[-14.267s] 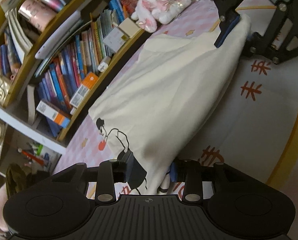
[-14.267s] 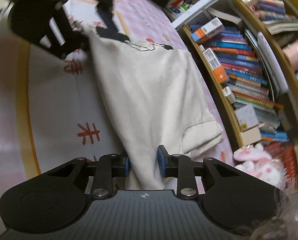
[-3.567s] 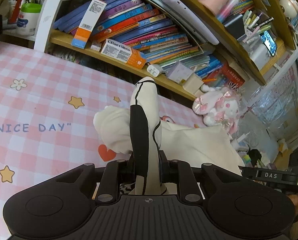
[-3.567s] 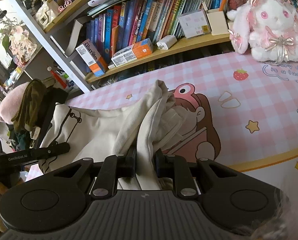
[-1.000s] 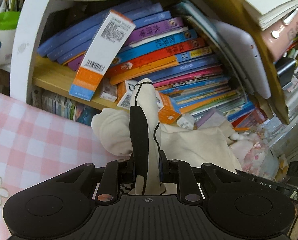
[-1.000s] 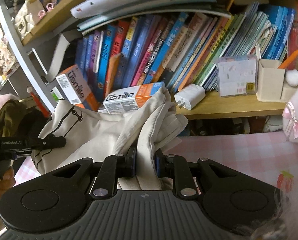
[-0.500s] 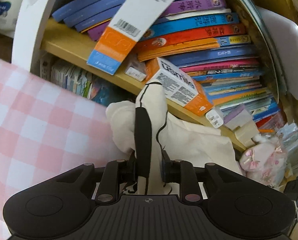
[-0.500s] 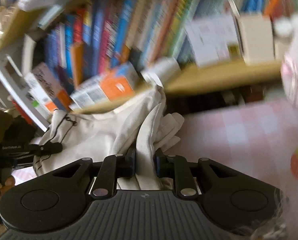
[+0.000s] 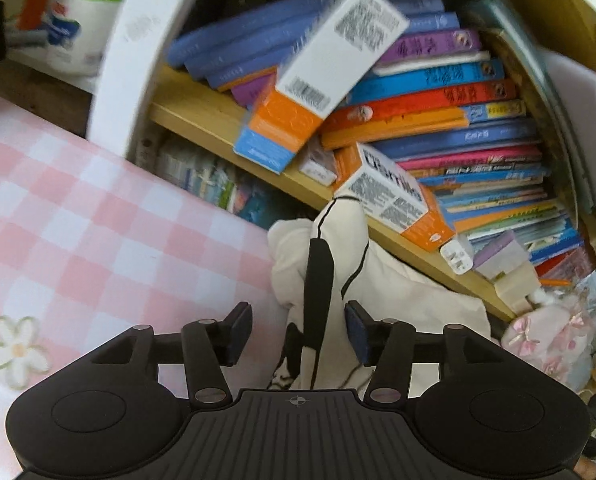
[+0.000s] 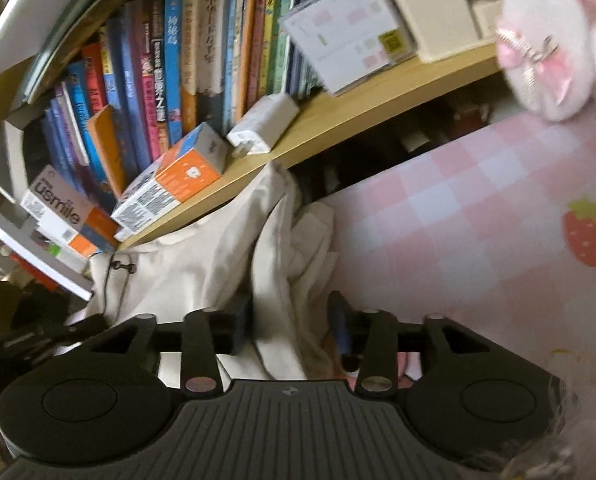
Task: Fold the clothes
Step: 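Lower the folded shirt onto the tablecloth and open both grippers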
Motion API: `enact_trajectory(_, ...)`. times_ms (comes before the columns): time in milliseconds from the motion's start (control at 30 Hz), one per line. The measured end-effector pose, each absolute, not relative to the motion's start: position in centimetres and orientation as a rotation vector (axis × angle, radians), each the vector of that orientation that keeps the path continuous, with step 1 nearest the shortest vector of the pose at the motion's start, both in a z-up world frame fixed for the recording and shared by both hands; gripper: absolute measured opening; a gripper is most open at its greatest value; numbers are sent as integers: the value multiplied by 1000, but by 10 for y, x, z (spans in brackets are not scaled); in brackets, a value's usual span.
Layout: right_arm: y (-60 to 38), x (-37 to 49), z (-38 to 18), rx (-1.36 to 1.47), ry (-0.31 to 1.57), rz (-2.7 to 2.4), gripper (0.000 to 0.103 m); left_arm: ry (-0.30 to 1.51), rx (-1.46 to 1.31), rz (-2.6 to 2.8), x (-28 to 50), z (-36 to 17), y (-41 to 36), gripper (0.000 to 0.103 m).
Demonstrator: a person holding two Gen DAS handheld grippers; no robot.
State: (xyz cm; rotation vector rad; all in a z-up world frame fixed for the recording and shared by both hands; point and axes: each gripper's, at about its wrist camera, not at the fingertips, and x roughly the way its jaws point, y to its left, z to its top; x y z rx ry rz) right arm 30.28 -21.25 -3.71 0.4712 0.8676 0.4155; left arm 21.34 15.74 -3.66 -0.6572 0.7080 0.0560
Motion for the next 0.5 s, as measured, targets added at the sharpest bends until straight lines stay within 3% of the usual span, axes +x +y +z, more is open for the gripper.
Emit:
enact_trajectory(133,-215,282,-17,428,842,380,51,687,-613,57,186,-23,148,54)
enact_trajectory(233,-208,257,-2,320,814,382,62,682,-566,72,166,-16,135,63)
enact_trajectory(500,-189,186,17,130,744,356,76,692,-447,152,112,-1,98,74)
